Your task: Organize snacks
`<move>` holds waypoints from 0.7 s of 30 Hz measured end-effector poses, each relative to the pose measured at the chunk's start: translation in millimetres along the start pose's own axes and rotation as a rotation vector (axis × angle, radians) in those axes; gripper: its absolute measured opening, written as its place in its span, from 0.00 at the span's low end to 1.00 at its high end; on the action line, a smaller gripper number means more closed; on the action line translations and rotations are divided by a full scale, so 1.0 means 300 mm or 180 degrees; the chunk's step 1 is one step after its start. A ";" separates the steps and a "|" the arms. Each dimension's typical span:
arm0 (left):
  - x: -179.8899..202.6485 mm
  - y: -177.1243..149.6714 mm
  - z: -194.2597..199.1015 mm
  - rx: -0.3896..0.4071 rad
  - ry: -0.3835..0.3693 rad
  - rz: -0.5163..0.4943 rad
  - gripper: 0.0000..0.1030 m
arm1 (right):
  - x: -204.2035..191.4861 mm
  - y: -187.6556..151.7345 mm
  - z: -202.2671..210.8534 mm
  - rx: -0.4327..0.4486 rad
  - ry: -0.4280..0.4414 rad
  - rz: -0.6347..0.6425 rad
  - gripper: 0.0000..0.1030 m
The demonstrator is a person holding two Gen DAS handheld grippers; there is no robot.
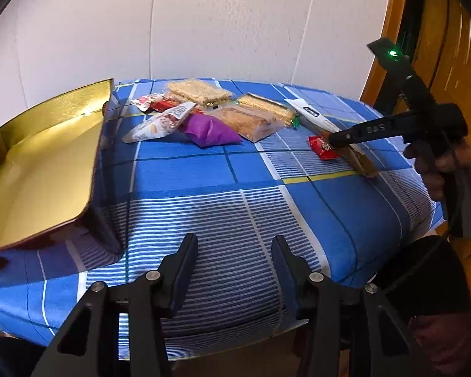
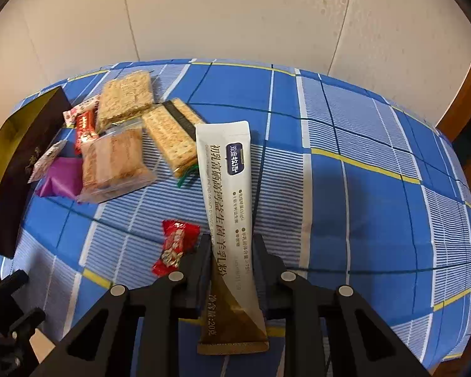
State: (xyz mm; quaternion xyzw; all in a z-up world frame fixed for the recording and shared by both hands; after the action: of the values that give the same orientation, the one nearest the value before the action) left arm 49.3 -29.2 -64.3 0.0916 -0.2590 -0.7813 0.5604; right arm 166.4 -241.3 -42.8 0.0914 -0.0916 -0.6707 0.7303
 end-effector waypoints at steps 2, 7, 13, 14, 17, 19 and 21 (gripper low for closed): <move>-0.014 -0.005 0.002 0.0046 -0.0030 0.0015 0.48 | -0.016 -0.010 0.033 0.0049 0.0006 0.0037 0.23; -0.026 -0.007 0.003 0.0094 -0.0095 0.0058 0.48 | -0.093 -0.013 0.107 0.0110 0.0154 0.0175 0.24; -0.035 -0.017 0.007 0.0175 -0.0146 0.0050 0.48 | -0.314 0.049 0.189 -0.0047 0.0742 0.0541 0.24; -0.043 -0.019 0.010 0.0187 -0.0173 0.0078 0.48 | -0.360 0.068 0.199 -0.0094 0.0847 0.0608 0.24; -0.058 -0.021 0.015 0.0206 -0.0200 0.0125 0.48 | -0.478 0.109 0.230 -0.0188 0.1155 0.0732 0.24; -0.067 -0.023 0.018 0.0216 -0.0230 0.0154 0.48 | -0.557 0.141 0.239 -0.0313 0.1468 0.0762 0.24; -0.070 -0.028 0.020 0.0233 -0.0247 0.0171 0.48 | -0.622 0.168 0.234 -0.0405 0.1603 0.0751 0.24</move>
State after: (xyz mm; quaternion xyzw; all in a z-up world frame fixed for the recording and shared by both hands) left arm 47.4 -6.0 -66.6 0.0747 -0.3113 -0.7589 0.5671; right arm 181.3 -52.1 35.8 0.1979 0.1249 -0.5416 0.8074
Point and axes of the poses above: each gripper's, at about its wrist camera, not at the fingertips, and z roughly against the way its jaws point, x to its right, y to its top, the point moved 2 cm from there along -z, roughly the way its jaws point, and after that the axes turned 15 degrees about -x, right-handed, at the moved point
